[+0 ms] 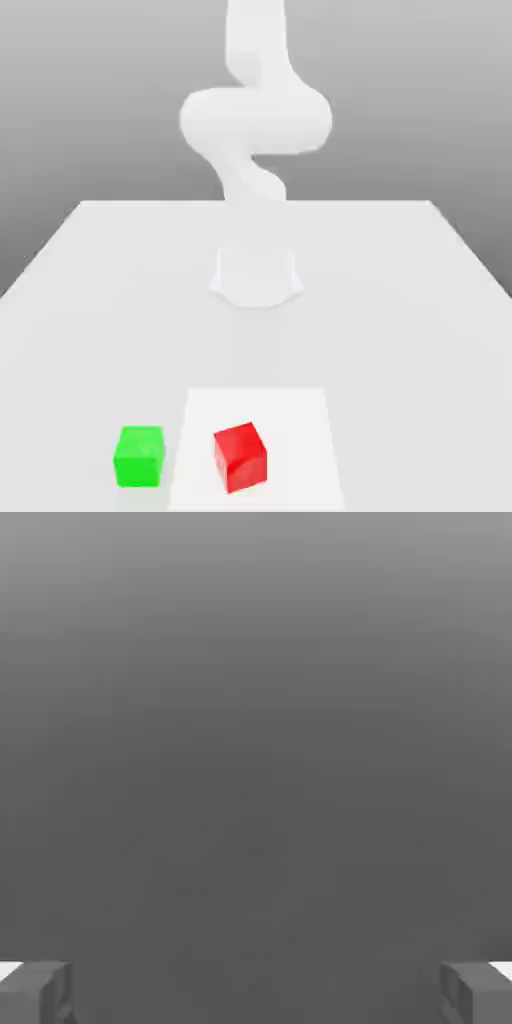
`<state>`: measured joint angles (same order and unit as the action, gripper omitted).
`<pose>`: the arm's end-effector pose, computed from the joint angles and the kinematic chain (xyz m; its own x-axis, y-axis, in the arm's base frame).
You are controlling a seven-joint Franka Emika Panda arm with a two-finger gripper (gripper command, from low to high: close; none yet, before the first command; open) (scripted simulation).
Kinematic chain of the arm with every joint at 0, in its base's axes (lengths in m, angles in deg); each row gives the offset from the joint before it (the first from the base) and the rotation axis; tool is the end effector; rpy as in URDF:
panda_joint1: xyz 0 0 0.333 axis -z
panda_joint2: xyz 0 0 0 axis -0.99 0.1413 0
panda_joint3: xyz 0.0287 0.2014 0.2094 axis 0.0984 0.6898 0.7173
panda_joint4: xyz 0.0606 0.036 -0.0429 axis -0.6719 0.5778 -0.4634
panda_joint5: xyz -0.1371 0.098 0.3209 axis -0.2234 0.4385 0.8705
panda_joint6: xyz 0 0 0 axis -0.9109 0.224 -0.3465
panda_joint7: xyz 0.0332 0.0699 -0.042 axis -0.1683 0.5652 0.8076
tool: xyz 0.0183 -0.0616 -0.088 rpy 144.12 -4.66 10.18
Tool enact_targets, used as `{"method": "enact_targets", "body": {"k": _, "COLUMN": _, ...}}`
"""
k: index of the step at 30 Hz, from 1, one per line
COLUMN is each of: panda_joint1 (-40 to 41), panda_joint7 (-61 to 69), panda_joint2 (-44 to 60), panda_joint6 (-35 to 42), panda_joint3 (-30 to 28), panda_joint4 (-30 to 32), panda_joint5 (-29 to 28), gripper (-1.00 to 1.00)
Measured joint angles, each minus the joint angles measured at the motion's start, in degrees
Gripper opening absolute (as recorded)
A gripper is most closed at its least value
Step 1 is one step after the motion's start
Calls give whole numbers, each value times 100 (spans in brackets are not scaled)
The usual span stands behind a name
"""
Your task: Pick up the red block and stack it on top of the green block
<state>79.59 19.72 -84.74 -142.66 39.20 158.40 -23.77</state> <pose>0.3674 -0.0058 0.6506 0.5604 -0.6967 0.4479 -0.5010 -0.7158 -0.4865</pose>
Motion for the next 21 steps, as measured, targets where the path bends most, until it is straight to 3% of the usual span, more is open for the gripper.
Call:
{"method": "enact_targets", "body": {"k": 14, "panda_joint1": -790, "panda_joint7": 1979, "panda_joint2": 2990, "panda_joint6": -1204, "panda_joint3": -790, "panda_joint4": 798, "panda_joint5": 930, "gripper": 0}}
{"method": "enact_targets", "body": {"k": 21, "panda_joint1": -810, "panda_joint7": 2473, "panda_joint2": 4353, "panda_joint6": -1859, "panda_joint3": -850, "panda_joint4": 1214, "panda_joint5": 715, "gripper": 0}}
